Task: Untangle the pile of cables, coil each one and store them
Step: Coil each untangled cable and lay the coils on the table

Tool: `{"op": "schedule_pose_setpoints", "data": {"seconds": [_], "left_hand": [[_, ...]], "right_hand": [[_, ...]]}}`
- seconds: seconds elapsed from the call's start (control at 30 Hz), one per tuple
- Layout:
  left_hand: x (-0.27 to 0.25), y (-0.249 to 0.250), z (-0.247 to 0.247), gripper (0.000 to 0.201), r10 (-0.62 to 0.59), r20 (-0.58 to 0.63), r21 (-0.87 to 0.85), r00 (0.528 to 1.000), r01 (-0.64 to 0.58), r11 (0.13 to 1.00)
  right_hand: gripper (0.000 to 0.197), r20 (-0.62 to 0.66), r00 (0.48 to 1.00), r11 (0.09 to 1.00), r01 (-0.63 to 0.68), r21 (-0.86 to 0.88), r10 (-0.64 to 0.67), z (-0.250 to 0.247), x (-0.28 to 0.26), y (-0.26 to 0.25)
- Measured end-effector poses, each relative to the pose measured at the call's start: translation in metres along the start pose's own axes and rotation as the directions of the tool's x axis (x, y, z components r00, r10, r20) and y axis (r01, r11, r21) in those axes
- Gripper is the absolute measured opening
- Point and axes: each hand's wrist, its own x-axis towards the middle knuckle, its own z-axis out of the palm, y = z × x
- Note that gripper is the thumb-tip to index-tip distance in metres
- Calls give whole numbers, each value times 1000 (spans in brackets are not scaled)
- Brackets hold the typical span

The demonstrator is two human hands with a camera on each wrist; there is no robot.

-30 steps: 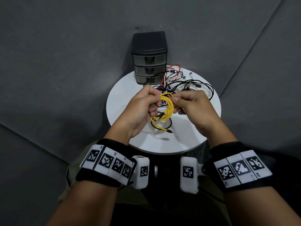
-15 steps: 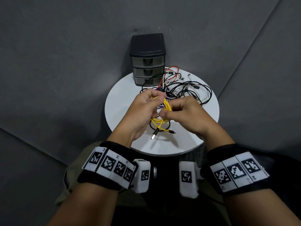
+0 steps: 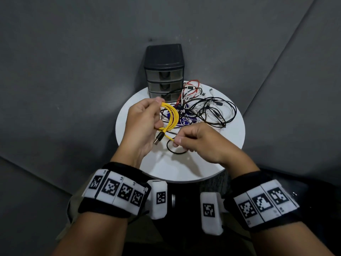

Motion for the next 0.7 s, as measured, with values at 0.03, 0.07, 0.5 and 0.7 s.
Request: {"op": "schedule_pose_setpoints", "data": {"seconds": [0.03,0.07,0.5,0.7], "left_hand": [[0,2,-1,14,7,3,-27,1000,-7,1000],[1,5,-2,15,17,6,-49,1000,-16,999],[2,-3,4,29,127,11,491,992,-116,864],[4,-4,8,29,167,143,643,976,-220,734]], "right_hand": [[16,8,1000,1000,5,-17,-5,-1,0,0],[16,13,1000,1000,12,-29,-12,-2,1,0],[22,-116,993,961,-39,-275,7,-29,10,-16],[33,-216,974,971,19,-237,-72,-19,11,-42]]}}
